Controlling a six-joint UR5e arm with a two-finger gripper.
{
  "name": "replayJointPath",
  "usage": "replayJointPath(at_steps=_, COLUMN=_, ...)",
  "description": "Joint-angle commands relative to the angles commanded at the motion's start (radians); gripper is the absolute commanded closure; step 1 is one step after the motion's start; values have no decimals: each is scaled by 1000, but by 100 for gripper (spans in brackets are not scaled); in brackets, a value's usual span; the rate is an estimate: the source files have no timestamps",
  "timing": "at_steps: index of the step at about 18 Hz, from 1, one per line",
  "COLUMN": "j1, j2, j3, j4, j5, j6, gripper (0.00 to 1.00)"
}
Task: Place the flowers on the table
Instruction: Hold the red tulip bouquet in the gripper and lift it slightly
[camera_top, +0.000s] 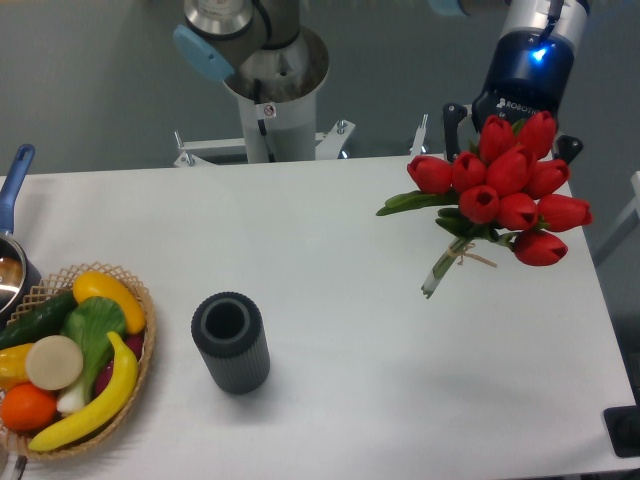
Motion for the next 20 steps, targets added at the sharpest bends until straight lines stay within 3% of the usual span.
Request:
replayJointPath(at_steps=9, j1=-5, j2=8, j3=-3, j4=-2, j5=35, j6=2, gripper=56)
replayJointPath(at_steps=15, j1=-21, j2=23, j3=-18, j4=-3, j5=172, j6=9, gripper=56)
replayJointPath(at_steps=20, j1=-74, j2=40, j3=-43, j4=-8, j5=386, j6=28, gripper=57)
